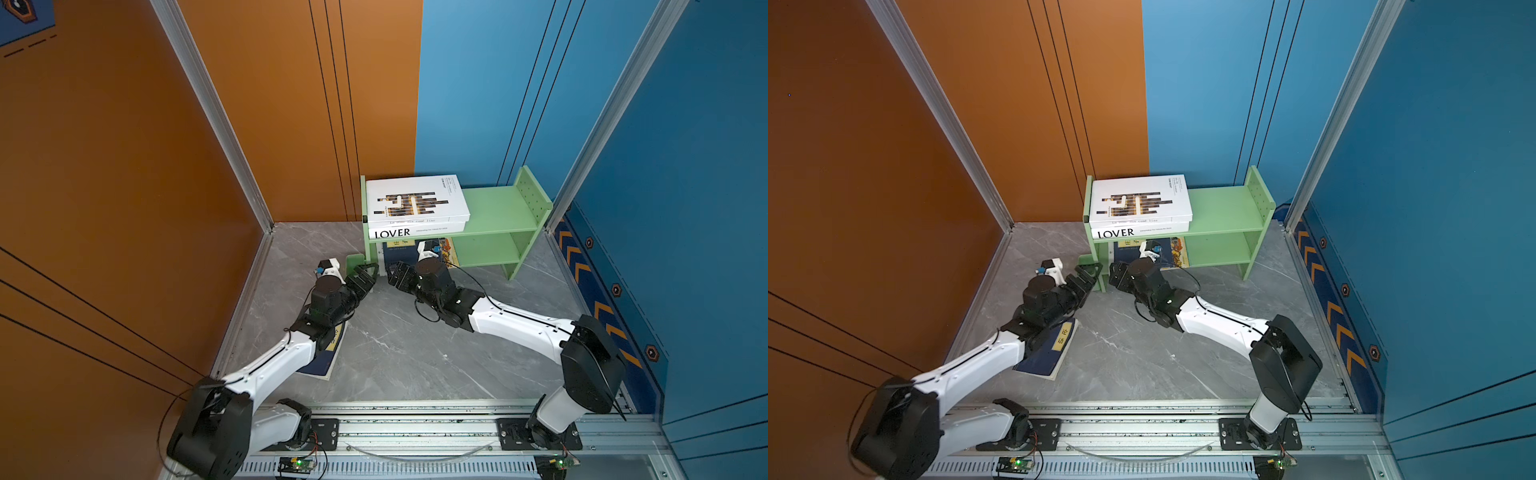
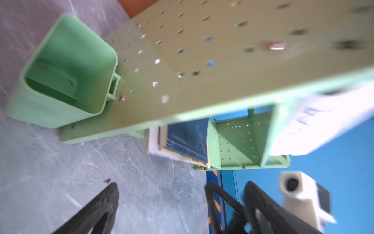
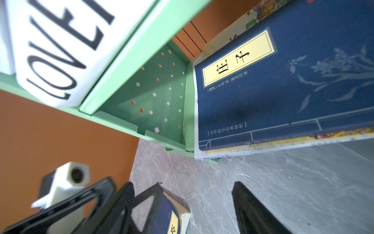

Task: Stacking books/files
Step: Rotate the book on the bookshelf, then move the book to the center of the table.

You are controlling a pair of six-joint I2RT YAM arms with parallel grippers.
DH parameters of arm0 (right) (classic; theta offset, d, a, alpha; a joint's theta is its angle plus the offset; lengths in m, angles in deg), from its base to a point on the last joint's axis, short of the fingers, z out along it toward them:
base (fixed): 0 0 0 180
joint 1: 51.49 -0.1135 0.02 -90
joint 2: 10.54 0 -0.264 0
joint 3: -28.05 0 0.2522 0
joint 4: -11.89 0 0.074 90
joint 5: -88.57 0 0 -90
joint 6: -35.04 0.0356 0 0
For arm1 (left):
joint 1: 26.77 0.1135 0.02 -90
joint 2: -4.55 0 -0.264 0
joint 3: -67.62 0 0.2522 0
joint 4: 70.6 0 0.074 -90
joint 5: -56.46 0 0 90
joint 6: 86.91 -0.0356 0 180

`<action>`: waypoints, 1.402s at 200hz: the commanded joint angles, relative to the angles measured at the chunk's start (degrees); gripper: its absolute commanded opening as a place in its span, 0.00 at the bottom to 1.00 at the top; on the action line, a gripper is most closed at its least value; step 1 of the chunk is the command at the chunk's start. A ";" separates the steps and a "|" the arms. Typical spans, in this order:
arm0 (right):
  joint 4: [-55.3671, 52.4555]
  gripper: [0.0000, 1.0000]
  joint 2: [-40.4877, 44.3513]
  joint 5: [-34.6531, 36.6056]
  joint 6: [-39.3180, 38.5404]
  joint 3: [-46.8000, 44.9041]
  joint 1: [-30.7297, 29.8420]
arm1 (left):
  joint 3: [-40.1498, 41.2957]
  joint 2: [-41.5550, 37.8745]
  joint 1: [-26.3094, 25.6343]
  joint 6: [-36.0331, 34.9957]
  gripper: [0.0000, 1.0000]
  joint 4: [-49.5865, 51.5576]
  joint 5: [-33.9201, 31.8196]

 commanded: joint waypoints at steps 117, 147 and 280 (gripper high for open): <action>-8.59 0.80 0.53 3.80 4.16 -4.64 -5.38 | 9.94 -16.12 30.20 -13.88 0.98 45.43 -1.57; -11.33 0.80 -0.28 3.89 5.24 -5.21 -5.28 | 10.41 -10.00 32.87 -15.69 0.98 44.39 0.98; -11.02 0.80 -3.67 -0.02 6.90 -4.74 -2.77 | 10.71 -4.72 34.46 -21.12 0.98 43.64 -1.27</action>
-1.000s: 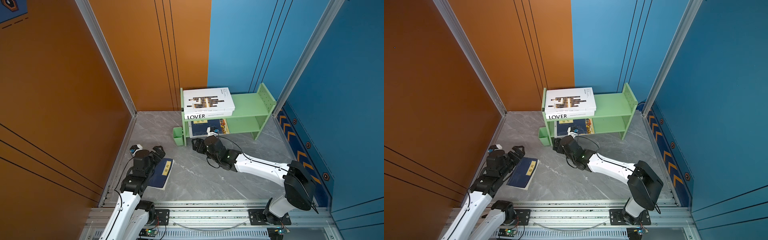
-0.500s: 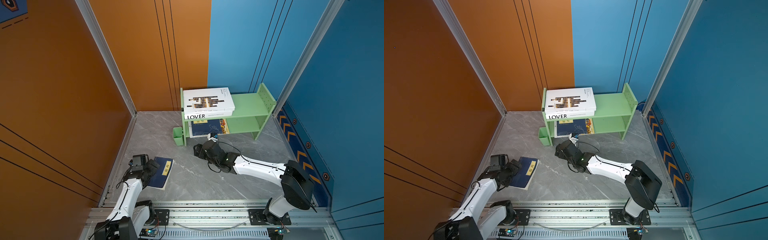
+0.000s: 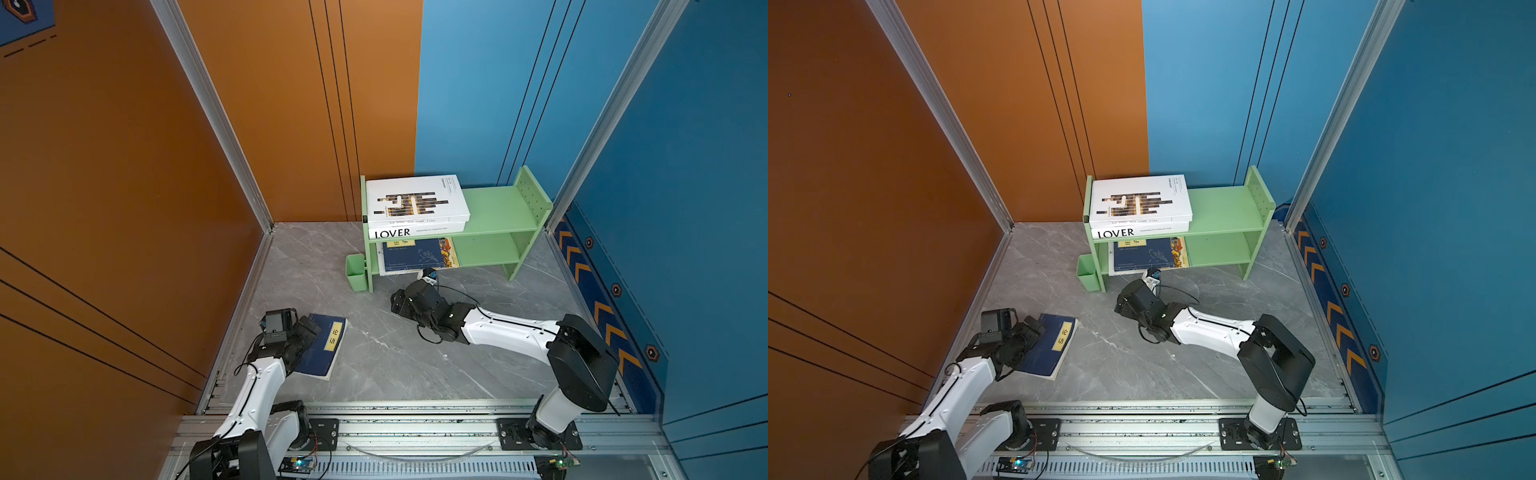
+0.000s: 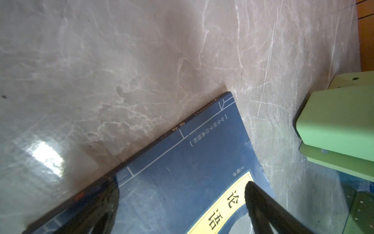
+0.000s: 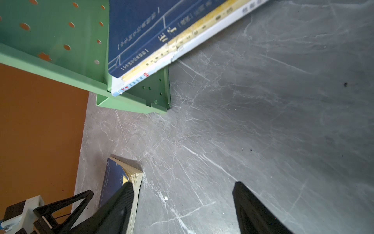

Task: Stacking books/files
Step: Move the book to the center of the table.

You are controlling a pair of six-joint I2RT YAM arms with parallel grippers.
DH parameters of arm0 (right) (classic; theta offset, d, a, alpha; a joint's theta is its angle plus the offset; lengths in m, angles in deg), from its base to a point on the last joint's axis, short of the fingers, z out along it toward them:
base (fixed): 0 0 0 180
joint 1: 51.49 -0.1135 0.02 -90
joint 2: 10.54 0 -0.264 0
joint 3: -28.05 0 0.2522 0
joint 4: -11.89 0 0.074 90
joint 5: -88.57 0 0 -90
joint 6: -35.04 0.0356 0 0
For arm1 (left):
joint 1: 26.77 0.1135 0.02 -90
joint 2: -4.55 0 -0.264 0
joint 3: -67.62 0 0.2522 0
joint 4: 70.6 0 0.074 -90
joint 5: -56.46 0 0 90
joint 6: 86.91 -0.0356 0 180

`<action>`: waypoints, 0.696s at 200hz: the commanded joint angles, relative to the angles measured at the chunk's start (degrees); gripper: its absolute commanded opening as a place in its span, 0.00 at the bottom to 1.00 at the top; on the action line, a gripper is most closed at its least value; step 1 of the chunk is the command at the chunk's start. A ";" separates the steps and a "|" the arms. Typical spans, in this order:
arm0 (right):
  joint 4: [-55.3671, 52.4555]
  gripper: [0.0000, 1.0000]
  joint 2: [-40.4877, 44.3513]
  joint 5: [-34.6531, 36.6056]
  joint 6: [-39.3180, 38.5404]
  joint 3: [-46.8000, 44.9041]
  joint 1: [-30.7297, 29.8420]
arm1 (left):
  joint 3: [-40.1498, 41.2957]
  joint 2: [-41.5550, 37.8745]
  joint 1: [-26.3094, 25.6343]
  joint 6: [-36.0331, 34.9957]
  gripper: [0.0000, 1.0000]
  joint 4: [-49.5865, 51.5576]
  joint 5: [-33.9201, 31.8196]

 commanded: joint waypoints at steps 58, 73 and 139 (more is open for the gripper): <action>-0.80 0.80 -0.23 -1.39 -0.62 0.00 0.21 | -3.21 8.30 1.67 -8.14 0.98 3.40 -5.46; -0.98 0.80 -0.32 -1.40 -0.71 0.05 0.16 | -3.49 8.48 1.75 -8.68 0.98 3.25 -6.40; -2.21 0.80 -2.01 -1.87 -0.97 1.88 -0.52 | -4.84 8.07 1.52 -10.38 0.98 5.80 -13.25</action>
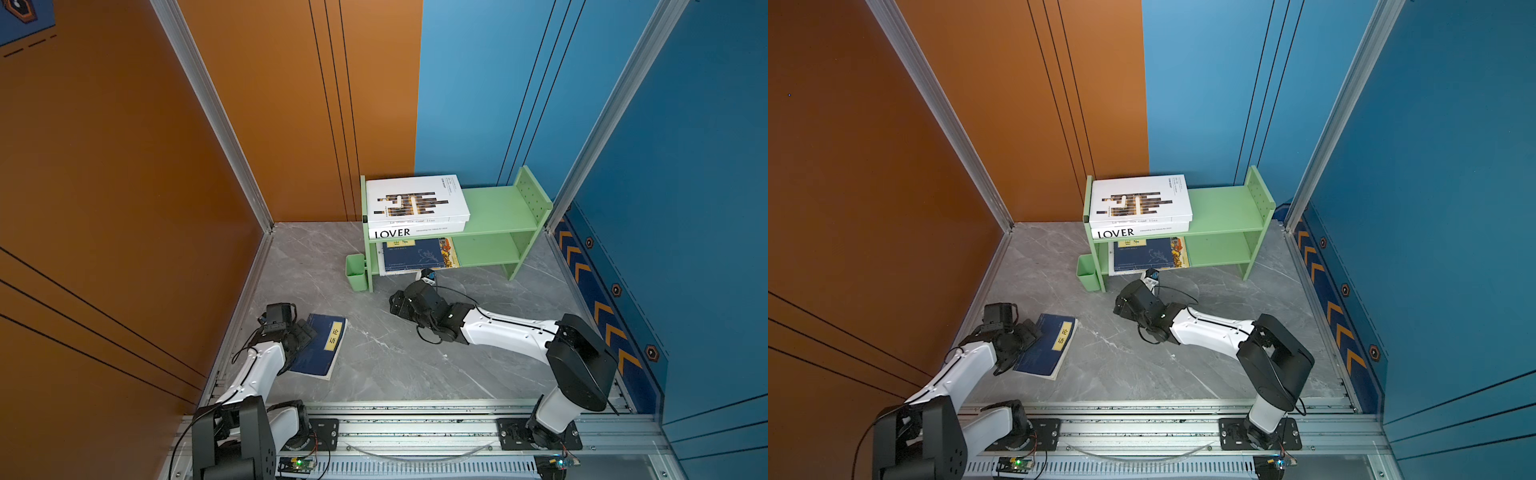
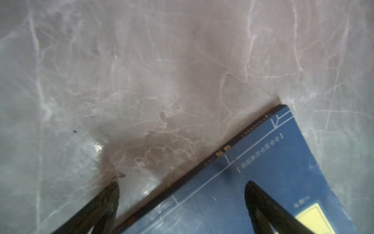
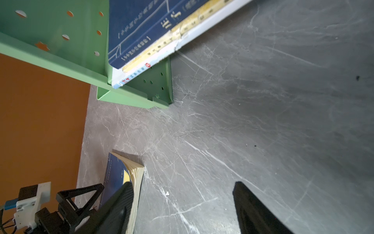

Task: Stacking books/files
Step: Move the book to the center of the table.

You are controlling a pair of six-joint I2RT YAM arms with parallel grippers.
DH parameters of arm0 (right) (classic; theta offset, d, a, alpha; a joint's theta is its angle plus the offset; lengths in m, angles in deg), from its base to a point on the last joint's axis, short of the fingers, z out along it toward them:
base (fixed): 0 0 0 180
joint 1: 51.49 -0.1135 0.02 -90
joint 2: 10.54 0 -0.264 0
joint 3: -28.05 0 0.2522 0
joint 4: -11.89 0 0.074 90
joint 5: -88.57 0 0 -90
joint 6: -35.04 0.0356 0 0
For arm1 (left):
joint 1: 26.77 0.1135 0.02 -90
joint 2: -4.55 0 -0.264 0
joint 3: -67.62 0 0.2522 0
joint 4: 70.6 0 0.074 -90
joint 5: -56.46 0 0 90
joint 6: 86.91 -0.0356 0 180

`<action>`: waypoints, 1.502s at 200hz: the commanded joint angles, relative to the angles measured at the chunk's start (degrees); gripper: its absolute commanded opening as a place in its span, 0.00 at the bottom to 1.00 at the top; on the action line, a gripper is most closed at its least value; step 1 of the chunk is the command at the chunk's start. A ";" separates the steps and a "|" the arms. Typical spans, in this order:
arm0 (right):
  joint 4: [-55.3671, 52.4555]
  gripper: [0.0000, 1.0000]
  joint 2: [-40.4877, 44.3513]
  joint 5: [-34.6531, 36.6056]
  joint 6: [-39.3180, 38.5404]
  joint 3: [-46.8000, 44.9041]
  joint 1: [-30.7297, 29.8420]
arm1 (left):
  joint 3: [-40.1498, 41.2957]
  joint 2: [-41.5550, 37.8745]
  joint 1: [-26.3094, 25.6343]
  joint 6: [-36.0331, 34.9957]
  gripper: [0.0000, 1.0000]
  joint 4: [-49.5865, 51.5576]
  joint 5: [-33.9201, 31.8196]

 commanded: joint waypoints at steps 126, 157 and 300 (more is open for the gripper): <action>0.11 0.80 -4.58 -3.77 -0.63 1.77 -0.15 | 1.34 3.33 -21.87 12.02 0.98 -9.26 7.32; -2.06 0.79 -4.96 -2.60 -0.47 1.41 -0.04 | 1.45 4.39 -31.04 19.42 0.98 -19.67 9.92; -11.64 0.62 -13.95 5.18 -10.13 7.85 -4.72 | -3.23 9.46 -33.53 10.52 0.98 -12.09 9.49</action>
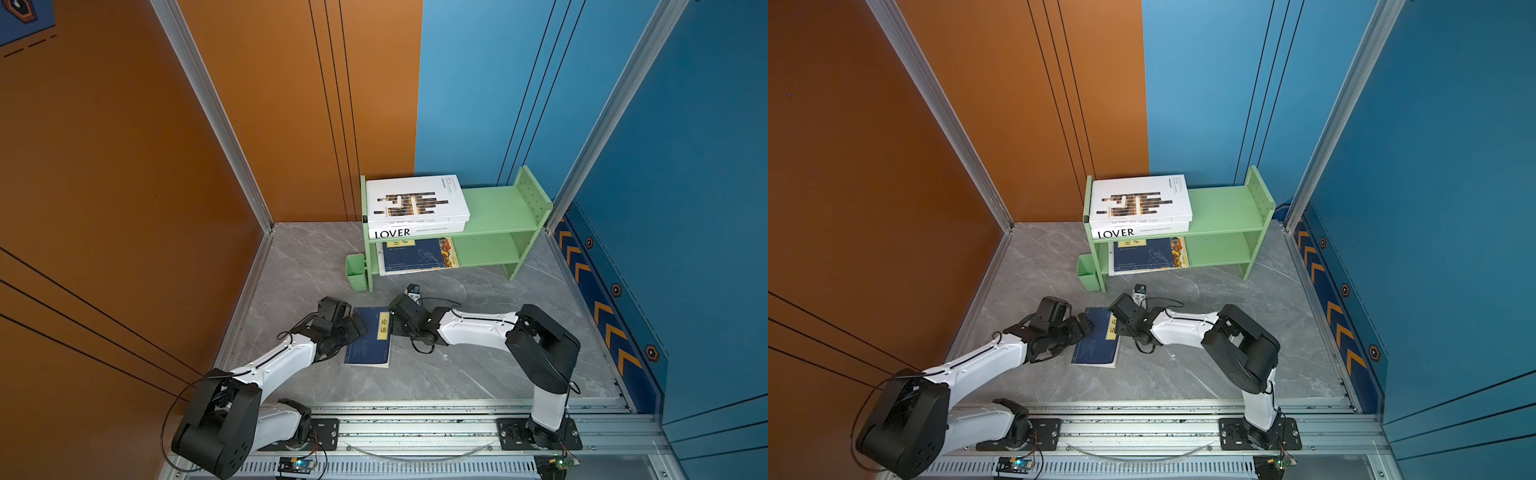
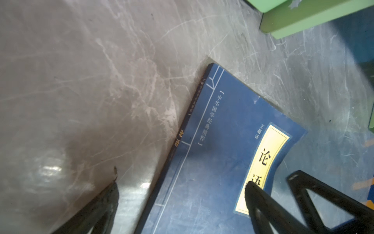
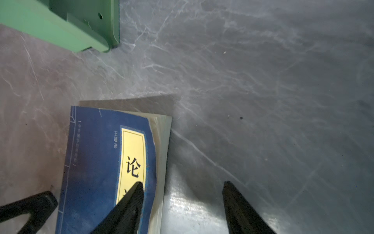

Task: Stacking books/files
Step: Move the book to the center of the table, then pick up the book at the center of the table.

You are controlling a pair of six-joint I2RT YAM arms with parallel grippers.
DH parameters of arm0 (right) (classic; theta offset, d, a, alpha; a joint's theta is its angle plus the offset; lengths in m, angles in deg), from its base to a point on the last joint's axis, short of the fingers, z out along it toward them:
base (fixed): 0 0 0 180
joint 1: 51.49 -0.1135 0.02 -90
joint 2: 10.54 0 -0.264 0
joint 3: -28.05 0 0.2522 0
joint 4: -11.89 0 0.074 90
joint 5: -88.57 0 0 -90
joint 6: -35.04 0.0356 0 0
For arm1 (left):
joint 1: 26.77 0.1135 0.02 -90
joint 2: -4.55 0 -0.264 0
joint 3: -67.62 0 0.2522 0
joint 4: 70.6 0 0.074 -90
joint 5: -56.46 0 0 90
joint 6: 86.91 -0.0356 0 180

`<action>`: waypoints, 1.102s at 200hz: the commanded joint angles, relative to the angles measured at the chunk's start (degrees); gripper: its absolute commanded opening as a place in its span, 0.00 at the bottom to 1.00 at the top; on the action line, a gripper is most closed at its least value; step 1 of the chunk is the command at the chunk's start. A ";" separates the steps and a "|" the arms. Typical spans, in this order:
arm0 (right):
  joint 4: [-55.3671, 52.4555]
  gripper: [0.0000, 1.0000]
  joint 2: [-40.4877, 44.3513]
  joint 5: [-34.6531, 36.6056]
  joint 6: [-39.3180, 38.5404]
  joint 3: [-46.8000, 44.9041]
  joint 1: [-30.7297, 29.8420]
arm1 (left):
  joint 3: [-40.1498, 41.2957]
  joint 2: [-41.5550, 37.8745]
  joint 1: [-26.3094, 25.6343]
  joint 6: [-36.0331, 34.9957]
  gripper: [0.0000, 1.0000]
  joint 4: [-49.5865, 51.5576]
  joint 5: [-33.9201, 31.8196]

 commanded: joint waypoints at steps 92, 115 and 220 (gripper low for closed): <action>-5.36 0.44 -7.64 4.48 -6.54 6.24 -2.90 | -3.79 12.34 -0.19 1.79 0.93 -21.96 27.24; -3.02 0.42 -7.18 2.36 -5.97 4.56 -2.12 | -2.98 10.59 -0.06 6.43 0.90 -30.27 31.73; 14.69 0.44 0.74 -8.28 -0.18 -7.12 3.69 | 2.69 5.58 -1.03 15.07 0.69 -39.04 31.06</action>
